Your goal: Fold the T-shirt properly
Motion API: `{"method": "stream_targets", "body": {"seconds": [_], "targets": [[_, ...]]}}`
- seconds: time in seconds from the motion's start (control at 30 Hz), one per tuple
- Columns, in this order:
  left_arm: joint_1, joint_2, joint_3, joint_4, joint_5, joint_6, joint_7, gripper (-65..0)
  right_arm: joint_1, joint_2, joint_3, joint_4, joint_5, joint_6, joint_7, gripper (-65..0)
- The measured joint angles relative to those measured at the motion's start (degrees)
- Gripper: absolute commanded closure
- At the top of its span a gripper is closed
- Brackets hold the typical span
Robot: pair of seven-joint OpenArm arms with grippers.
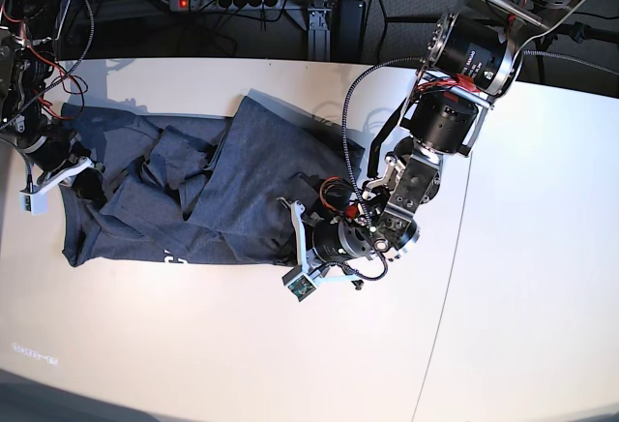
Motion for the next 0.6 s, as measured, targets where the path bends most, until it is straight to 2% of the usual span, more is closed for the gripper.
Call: {"method": "stream_targets", "body": {"seconds": [0.07, 0.13, 0.27, 0.43, 0.53, 0.6], "targets": [[-0.1, 0.0, -0.5, 0.7, -0.1, 0.0, 2.0, 0.0, 0.0, 0.0, 0.0, 0.0, 0.0, 0.0, 0.0, 0.0], [0.1, -0.1, -1.6, 3.3, -1.3, -0.3, 6.8, 0.0, 0.0, 0.0, 0.0, 0.0, 0.0, 0.0, 0.0, 0.0], [0.5, -0.6, -4.5, 11.4, -7.7, -1.4, 15.0, 0.0, 0.0, 0.0, 0.0, 0.0, -0.1, 0.0, 0.0, 0.0], [0.1, -0.4, -8.0, 21.4, -17.4, -1.7, 20.9, 0.0, 0.0, 0.0, 0.0, 0.0, 0.0, 0.0, 0.0, 0.0], [0.1, -0.4, -8.3, 24.0, -23.2, -3.8, 27.7, 0.0, 0.0, 0.0, 0.0, 0.0, 0.0, 0.0, 0.0, 0.0], [0.9, -0.4, -8.2, 24.1, -25.7, -4.8, 29.8, 0.0, 0.0, 0.0, 0.0, 0.0, 0.0, 0.0, 0.0, 0.0]]}}
